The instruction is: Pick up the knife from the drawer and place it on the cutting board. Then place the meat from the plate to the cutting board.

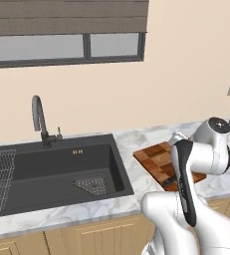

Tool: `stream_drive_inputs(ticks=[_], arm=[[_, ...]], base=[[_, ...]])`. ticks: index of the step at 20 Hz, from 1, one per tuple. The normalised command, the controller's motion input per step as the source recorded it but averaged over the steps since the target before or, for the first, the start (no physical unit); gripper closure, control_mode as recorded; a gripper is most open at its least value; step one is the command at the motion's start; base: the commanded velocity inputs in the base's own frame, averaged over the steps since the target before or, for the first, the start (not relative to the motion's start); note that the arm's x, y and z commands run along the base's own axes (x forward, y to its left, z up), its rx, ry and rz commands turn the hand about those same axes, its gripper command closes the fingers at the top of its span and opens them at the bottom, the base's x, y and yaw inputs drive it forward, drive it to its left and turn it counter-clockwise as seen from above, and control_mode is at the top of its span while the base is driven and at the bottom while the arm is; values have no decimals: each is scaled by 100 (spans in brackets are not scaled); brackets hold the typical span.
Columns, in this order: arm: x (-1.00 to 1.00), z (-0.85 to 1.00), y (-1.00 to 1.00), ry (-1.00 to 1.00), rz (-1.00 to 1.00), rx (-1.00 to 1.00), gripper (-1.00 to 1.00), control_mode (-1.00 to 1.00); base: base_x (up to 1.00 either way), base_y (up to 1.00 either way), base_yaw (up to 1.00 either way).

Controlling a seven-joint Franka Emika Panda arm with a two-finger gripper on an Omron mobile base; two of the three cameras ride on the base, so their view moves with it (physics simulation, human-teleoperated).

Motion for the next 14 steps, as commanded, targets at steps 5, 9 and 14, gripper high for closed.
stream_drive_inputs(ticks=[5, 9, 14], arm=[[64, -6, -1, 0, 0, 0, 100, -100], [72, -28, 0, 3, 2, 0, 100, -100], [36, -36, -1, 10, 9, -3, 100, -100]], base=[[0, 0, 0], [0, 0, 0], [0, 0, 0]])
